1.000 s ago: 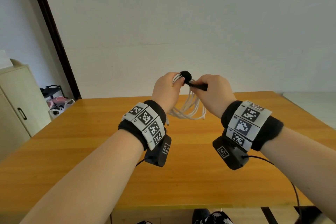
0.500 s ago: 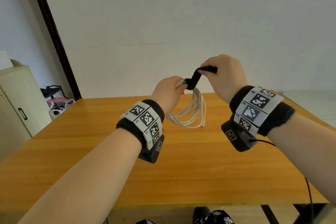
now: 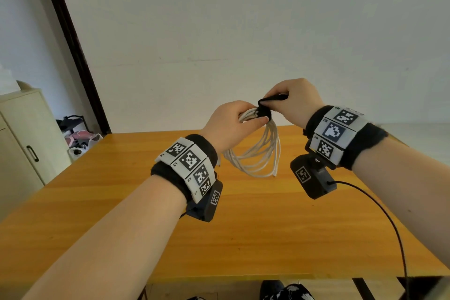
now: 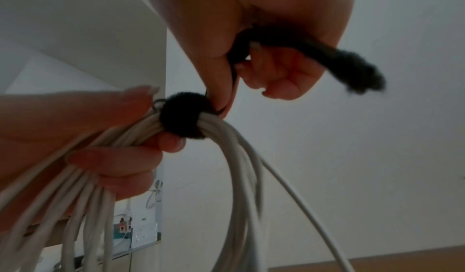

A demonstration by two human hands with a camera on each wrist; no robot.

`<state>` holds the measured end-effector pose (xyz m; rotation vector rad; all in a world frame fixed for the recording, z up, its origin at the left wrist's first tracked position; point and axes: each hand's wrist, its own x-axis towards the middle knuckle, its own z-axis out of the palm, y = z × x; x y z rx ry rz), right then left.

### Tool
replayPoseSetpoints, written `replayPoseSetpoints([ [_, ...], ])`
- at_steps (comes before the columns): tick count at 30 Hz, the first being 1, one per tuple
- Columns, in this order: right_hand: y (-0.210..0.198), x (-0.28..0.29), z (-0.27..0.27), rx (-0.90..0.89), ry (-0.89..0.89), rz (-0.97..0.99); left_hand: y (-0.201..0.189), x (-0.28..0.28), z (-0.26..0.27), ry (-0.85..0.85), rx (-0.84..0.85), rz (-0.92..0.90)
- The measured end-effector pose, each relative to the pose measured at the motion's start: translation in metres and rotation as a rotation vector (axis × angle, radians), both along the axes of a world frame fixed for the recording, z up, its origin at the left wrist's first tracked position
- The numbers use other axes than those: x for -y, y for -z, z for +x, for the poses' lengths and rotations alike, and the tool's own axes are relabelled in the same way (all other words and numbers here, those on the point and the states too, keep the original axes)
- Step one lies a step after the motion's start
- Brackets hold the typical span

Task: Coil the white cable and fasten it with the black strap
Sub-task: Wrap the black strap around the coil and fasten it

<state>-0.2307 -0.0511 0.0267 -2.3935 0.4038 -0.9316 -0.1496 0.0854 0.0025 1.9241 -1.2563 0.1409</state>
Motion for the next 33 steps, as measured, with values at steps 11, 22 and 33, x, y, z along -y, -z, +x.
replayPoseSetpoints([
  [11,-0.009,0.008,0.0,-0.065,0.073,0.055,0.002,-0.001,-0.007,0.047,-0.076,-0.191],
  [22,0.008,0.0,-0.014,0.15,0.125,0.114,0.006,0.005,0.008,-0.063,-0.137,-0.274],
  [33,0.037,-0.031,-0.013,-0.083,0.008,0.052,0.012,0.011,0.007,-0.147,-0.167,-0.311],
])
